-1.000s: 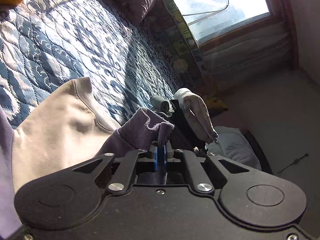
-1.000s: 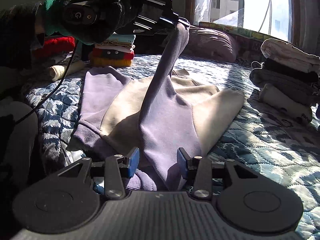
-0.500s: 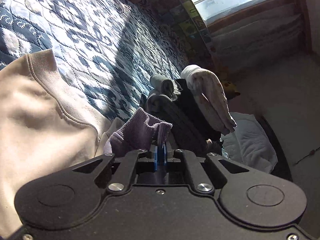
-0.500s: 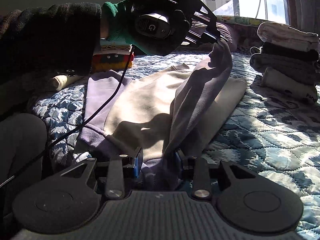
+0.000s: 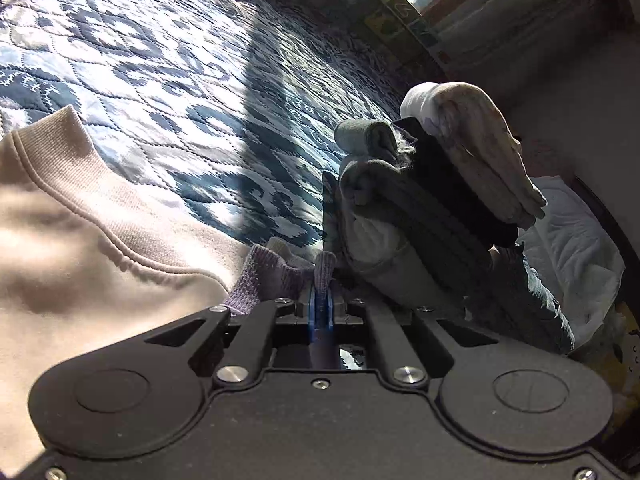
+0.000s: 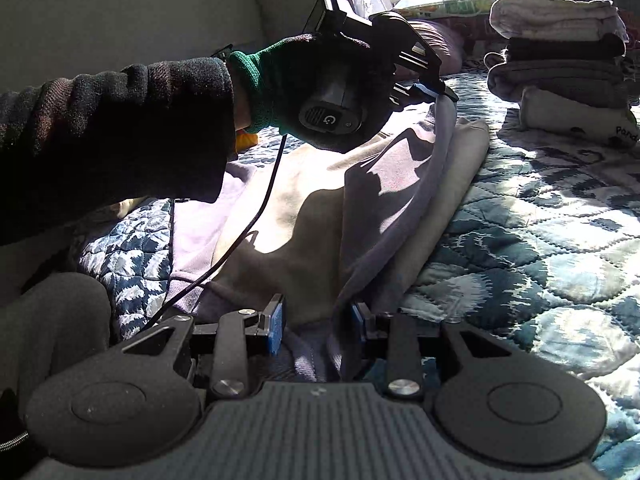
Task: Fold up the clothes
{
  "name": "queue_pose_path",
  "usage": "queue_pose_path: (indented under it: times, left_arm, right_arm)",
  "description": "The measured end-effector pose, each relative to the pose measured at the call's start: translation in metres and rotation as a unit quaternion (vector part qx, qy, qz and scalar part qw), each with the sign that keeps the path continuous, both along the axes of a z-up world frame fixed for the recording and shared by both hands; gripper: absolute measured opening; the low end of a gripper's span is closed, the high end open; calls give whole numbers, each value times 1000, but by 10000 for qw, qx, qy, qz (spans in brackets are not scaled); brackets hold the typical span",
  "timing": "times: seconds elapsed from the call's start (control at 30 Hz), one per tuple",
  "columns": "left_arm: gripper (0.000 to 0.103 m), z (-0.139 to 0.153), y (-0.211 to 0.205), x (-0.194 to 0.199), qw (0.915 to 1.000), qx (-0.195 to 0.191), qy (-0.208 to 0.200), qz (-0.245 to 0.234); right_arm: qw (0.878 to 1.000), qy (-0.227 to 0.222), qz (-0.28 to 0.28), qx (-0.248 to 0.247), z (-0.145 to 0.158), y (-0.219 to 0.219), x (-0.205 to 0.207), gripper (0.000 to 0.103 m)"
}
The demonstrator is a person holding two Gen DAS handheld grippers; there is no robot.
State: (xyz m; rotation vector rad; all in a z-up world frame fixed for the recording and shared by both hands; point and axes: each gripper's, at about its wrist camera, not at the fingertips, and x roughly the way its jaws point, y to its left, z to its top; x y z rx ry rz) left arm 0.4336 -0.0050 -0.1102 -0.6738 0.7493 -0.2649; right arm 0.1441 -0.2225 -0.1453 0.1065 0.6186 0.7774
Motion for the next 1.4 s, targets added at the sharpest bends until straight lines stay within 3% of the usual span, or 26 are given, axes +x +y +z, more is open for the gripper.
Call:
queue_pose_path:
  times: [0.23, 0.3, 0.33, 0.4, 0.6, 0.73, 0.8, 0.83, 0.87, 0.9, 0.97, 1.03, 1.13, 1.27, 1.4]
  left_arm:
    - [3, 1, -25, 11, 9972, 708, -150, -190]
    - [12, 3, -38, 15, 9924, 1123, -181, -477]
    - [21, 4, -39, 14, 9911, 1194, -221, -555]
    - [26, 11, -34, 8, 9905, 1185, -410, -567]
    - [26, 20, -9, -3, 9849, 1598, -544, -393]
    - [31, 14, 1, -1, 9861, 1554, -378, -455]
    - [31, 8, -1, 1, 9861, 1545, -303, -529]
    - [26, 6, -4, 2, 9845, 1629, -302, -575]
    - [11, 5, -7, 1, 9821, 1751, -312, -612]
    - [6, 8, -8, -2, 9805, 1845, -403, -549]
    - [5, 14, -2, -8, 9840, 1628, -603, -409]
    - [6, 15, -3, -7, 9827, 1702, -628, -366]
    - [8, 6, -9, 2, 9762, 2071, -363, -524]
    - [21, 18, -11, -15, 9674, 2354, -784, -506]
    - [21, 22, -40, -28, 9508, 2591, -980, -1386]
  right_arm:
    - [9989, 290, -124, 336, -4, -8, 8, 35]
    - [9985, 345, -162, 400, -4, -9, 9, 35]
    - [9982, 370, -180, 430, -4, -10, 10, 34]
    - [9977, 419, -217, 489, -4, -11, 11, 35]
    - [9956, 567, -327, 665, -4, -15, 16, 35]
    - [9952, 603, -357, 690, -6, -16, 16, 35]
    - [9952, 603, -356, 683, -6, -16, 16, 35]
    - [9952, 603, -355, 684, -6, -15, 16, 35]
    - [9952, 603, -354, 686, -6, -15, 15, 35]
    - [9951, 610, -352, 689, -6, -15, 16, 35]
    - [9950, 627, -343, 694, -6, -15, 16, 35]
    - [9950, 642, -327, 690, -6, -15, 17, 35]
    - [9947, 670, -325, 707, -6, -15, 18, 35]
    - [9947, 636, -354, 723, -4, -18, 17, 35]
    - [9944, 650, -374, 738, -5, -20, 17, 34]
